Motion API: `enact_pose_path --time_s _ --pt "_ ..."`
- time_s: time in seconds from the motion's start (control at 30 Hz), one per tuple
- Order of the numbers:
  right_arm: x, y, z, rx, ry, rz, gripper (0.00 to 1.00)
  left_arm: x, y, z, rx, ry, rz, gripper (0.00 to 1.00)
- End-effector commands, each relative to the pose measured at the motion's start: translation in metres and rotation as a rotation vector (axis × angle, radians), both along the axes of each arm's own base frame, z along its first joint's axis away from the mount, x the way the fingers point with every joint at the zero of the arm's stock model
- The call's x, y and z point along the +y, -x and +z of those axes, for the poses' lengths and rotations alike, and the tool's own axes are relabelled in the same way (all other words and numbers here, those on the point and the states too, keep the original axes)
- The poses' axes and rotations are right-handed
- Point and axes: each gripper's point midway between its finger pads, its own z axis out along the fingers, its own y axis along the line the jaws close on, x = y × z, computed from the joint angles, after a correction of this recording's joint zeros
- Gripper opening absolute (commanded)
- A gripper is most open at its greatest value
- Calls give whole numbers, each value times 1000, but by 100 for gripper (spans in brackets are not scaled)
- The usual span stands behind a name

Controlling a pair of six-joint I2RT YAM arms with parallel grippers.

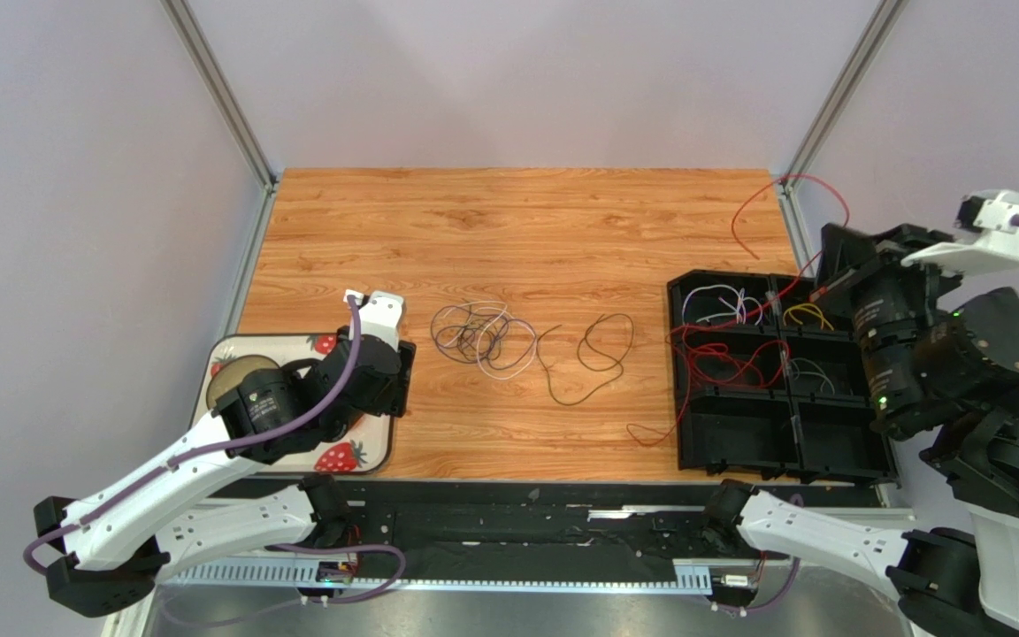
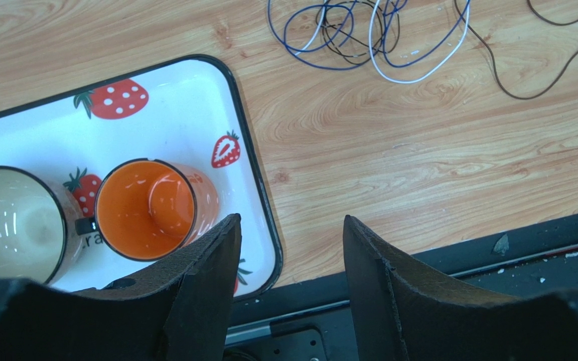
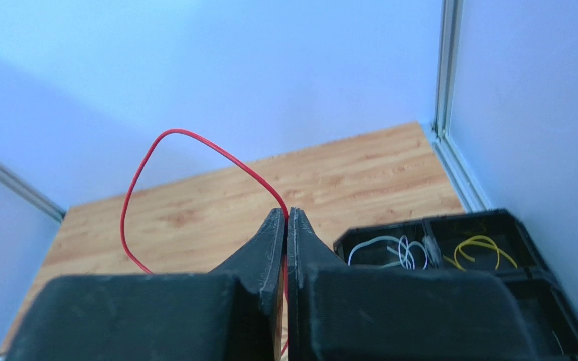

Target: Untangle the cables

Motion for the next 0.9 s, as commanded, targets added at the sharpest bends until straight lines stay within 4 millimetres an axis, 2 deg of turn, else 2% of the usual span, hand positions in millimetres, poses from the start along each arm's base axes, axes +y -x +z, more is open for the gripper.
enact_pose_path --time_s 0.0,0.07,0.2,0.43,0.47,0.53,0.57,0.67,0.73,0.77,0.8,0.87 --pt "-12 -6 56 -134 6 -87 0 2 -3 3 -22 6 10 61" --pt "-18 -4 75 -176 22 -113 0 1 -3 3 -23 8 10 61" --pt "-24 -8 98 -218 64 -182 0 1 -3 2 -18 0 10 61" --pt "-20 -16 140 -309 109 -237 0 1 -4 1 -18 -7 13 61" --pt "-13 -23 144 -311 122 -243 0 1 -4 1 -16 -7 14 61" --pt "-16 -24 153 -333 131 -262 0 2 -4 1 -16 -11 15 61" --pt "-10 -31 154 -332 142 -267 0 2 -5 1 -16 -11 17 61" --pt "-18 -32 167 -367 127 -303 0 3 -5 1 -18 -13 25 61" --pt "-18 -41 173 -370 138 -339 0 3 -5 0 -17 -17 26 61" --pt "-27 -34 185 -396 117 -361 0 4 -5 0 -17 -19 27 61" --pt "-21 -48 185 -380 149 -385 0 4 -5 0 -17 -19 29 61" --pt "-28 -48 196 -403 183 -451 0 4 -5 1 -18 -16 31 61"
